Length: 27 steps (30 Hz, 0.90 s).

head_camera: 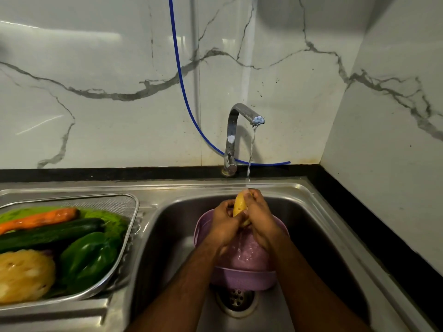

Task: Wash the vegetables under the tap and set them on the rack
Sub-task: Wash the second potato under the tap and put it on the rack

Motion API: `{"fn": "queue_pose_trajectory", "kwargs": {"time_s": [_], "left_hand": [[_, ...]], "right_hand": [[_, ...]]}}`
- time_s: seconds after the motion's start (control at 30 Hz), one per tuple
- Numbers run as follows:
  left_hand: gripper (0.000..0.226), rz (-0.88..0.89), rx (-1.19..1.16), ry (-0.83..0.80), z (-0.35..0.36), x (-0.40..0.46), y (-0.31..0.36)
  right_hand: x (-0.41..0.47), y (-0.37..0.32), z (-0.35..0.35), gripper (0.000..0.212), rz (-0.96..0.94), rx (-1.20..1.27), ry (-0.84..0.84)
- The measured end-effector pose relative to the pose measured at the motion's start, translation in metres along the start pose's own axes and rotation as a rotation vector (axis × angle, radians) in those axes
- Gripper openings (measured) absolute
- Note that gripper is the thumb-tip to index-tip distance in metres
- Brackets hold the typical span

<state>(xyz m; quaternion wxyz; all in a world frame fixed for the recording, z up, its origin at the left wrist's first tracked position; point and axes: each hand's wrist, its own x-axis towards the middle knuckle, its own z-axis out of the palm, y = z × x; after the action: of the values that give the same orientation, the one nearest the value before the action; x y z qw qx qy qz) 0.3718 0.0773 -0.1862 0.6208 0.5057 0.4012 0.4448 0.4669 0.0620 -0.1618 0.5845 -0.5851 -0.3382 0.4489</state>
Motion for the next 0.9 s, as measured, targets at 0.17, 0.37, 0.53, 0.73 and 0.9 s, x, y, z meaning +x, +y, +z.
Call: {"fn": "queue_pose_trajectory", "kwargs": {"time_s": [0.17,0.37,0.53,0.73,0.9], "left_hand": [[0.033,0.184,0.242,0.007,-0.007,-0.001,-0.001],[0.036,0.316,0.330,0.070,-0.005,-0.005,0.004],[0.018,0.342,0.348,0.186,-0.003,-0.002,0.008],[0.040,0.281,0.412,0.090,-0.005,0.001,0.008],[0.022,0.296,0.410,0.144,-0.004,0.000,0.012]], "right_hand": [[-0.003,-0.003,0.001,0.016,0.046,0.040,-0.006],[-0.002,-0.005,0.001,0.014,0.015,0.108,-0.003],[-0.002,0.000,0.004,0.026,0.022,0.145,0.020],[0.004,-0.004,-0.002,0.023,0.112,0.295,0.108],[-0.001,-0.005,-0.006,0.021,0.110,0.314,-0.062]]}}
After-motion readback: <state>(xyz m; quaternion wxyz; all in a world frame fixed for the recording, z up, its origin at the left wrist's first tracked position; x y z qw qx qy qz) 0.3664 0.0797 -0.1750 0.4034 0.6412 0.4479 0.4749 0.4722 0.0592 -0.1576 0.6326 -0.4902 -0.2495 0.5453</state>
